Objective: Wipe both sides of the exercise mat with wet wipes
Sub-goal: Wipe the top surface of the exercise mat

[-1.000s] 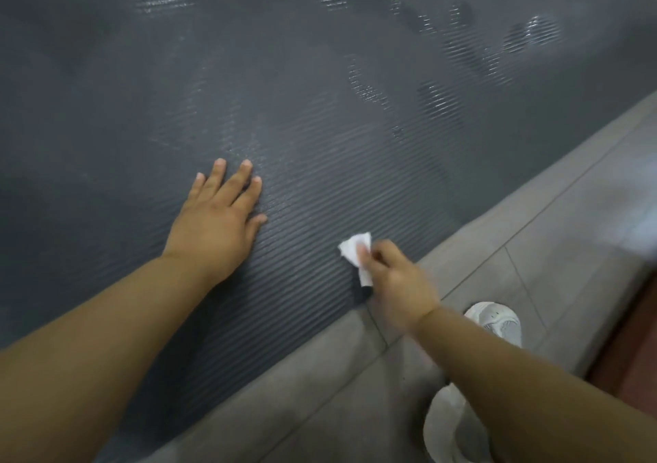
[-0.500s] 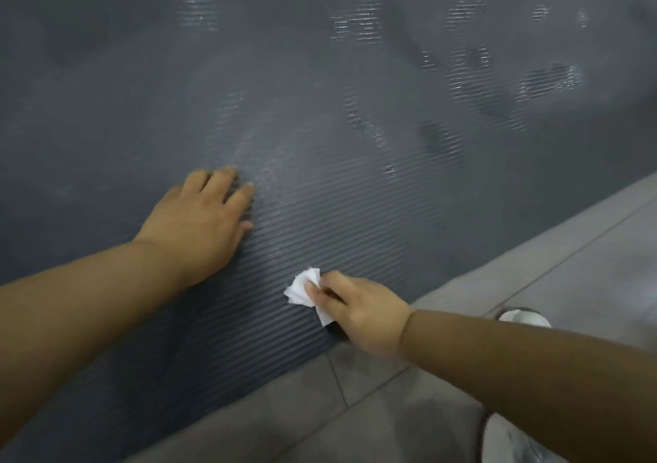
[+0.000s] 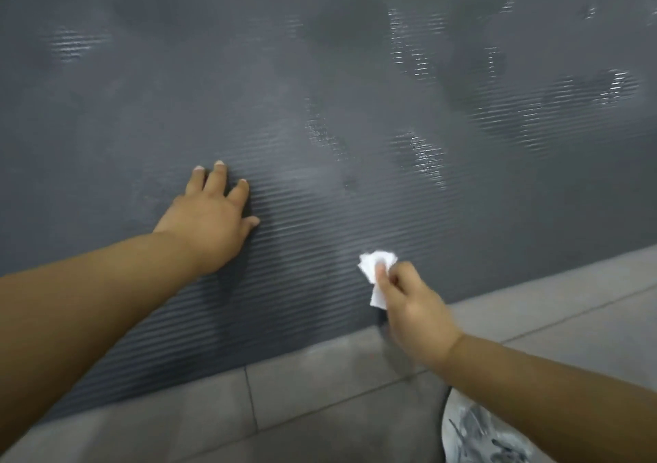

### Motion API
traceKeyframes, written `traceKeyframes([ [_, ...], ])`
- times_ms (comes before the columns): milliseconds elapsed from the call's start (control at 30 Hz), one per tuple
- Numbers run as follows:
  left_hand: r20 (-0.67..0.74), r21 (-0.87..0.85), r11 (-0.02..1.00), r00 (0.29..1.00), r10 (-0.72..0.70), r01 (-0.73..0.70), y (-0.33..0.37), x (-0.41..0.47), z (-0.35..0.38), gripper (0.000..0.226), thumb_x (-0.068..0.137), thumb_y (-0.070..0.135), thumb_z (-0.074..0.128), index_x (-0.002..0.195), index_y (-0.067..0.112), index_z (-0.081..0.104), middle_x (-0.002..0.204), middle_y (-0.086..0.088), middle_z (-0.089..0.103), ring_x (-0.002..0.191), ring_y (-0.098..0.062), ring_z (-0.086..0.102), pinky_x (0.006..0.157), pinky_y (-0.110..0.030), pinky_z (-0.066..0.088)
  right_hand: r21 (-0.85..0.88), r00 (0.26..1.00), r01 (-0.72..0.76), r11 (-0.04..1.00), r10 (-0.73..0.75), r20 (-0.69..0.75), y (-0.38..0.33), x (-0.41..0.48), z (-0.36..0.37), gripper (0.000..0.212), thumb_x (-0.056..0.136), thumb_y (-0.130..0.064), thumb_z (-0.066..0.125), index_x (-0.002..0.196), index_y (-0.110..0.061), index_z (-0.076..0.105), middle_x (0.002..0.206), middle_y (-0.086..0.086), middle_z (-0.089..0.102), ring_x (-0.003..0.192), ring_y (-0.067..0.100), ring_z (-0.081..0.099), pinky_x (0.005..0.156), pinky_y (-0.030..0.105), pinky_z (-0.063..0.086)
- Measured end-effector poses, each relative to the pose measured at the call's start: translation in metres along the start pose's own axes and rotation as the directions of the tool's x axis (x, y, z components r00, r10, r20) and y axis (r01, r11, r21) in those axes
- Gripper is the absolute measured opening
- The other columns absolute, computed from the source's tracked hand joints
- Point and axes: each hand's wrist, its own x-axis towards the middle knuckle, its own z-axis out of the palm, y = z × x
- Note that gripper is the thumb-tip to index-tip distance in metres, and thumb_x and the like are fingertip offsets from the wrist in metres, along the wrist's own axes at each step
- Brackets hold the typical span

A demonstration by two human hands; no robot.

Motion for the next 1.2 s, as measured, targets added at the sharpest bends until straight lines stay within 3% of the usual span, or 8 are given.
traceKeyframes([
  [133,-0.123,-0.107,0.993,0.991,-0.06,0.047,0.006,-0.009,0.025,0.064,0.098,0.045,0.026,0.151,0.018,0.004,0.157,-0.007,-0.015,0.144,-0.028,-0.011,0.119,-0.041,0.006,0.167,0.936,0.344,0.924,-0.352,0.019,-0.016,0.01,-0.005,0.05,0.092,-0.047,0.013,0.107,-0.021,0.053,0.089,-0.002,0.057,0.075,0.014,0.049,0.063,0.023,0.03],
  [400,-0.188,-0.339,0.931,0.959,-0.211,0.138,0.004,-0.011,0.023,0.063,0.098,0.038,0.036,0.15,0.013,0.011,0.158,0.001,-0.004,0.145,-0.019,0.003,0.117,-0.03,0.009,0.186,0.893,-0.429,0.884,0.446,-0.059,0.082,0.11,-0.043,0.04,0.088,-0.004,0.041,0.128,-0.007,0.044,0.119,0.015,0.042,0.091,0.029,0.048,0.07,0.032,0.037],
  [533,-0.22,-0.282,0.944,0.947,-0.235,0.169,-0.003,-0.013,0.033,0.062,0.098,0.037,0.034,0.15,0.013,0.01,0.158,-0.002,-0.005,0.145,-0.023,-0.002,0.118,-0.034,0.006,0.129,0.992,0.086,0.988,-0.073,-0.101,0.023,0.109,-0.032,0.046,0.084,-0.006,0.035,0.126,0.002,0.049,0.102,0.017,0.051,0.068,0.03,0.055,0.054,0.029,0.041],
  [700,-0.257,-0.323,0.935,0.937,-0.237,0.148,-0.003,-0.012,0.038,0.06,0.097,0.037,0.038,0.149,0.016,0.017,0.159,0.0,0.002,0.145,-0.021,-0.002,0.117,-0.033,0.001,0.25,0.787,0.592,0.766,-0.616,0.025,-0.023,0.101,-0.03,0.047,0.087,-0.026,0.022,0.109,-0.014,0.062,0.087,0.004,0.061,0.071,0.021,0.057,0.058,0.026,0.039],
  [833,-0.272,-0.31,0.943,0.939,-0.212,0.123,-0.012,-0.011,0.035,0.058,0.097,0.036,0.038,0.149,0.016,0.021,0.158,0.001,0.007,0.145,-0.019,0.003,0.116,-0.028,0.003,0.256,0.985,0.091,0.962,-0.048,-0.168,0.054,0.162,-0.043,0.013,0.093,-0.016,0.047,0.097,-0.018,0.058,0.087,0.003,0.058,0.073,0.027,0.054,0.066,0.031,0.043],
  [967,-0.251,-0.332,0.928,0.932,-0.261,0.17,-0.015,-0.012,0.026,0.062,0.097,0.036,0.039,0.15,0.015,0.015,0.158,0.001,0.01,0.143,-0.021,0.013,0.115,-0.033,0.015,0.196,0.888,-0.403,0.894,0.434,-0.151,0.085,0.2,-0.064,0.03,0.084,-0.001,0.047,0.113,0.001,0.055,0.115,0.018,0.042,0.081,0.036,0.05,0.078,0.039,0.046],
  [1100,-0.265,-0.293,0.928,0.912,-0.311,0.231,-0.019,-0.004,0.022,0.063,0.096,0.039,0.038,0.149,0.013,0.018,0.158,-0.005,0.006,0.142,-0.031,0.013,0.115,-0.044,0.02,0.187,0.951,0.191,0.964,-0.135,-0.276,0.013,0.166,-0.037,0.034,0.086,-0.013,0.043,0.116,-0.021,0.056,0.098,0.003,0.052,0.072,0.02,0.054,0.06,0.034,0.046],
  [1200,-0.206,-0.271,0.925,0.923,-0.326,0.266,-0.022,0.001,0.025,0.06,0.098,0.042,0.03,0.151,0.019,0.012,0.159,0.001,-0.003,0.145,-0.026,-0.002,0.118,-0.039,0.005,0.228,0.792,0.607,0.762,-0.605,-0.085,-0.028,0.136,-0.032,0.031,0.092,-0.027,0.029,0.107,-0.034,0.055,0.085,-0.008,0.057,0.067,0.005,0.049,0.06,0.023,0.037],
])
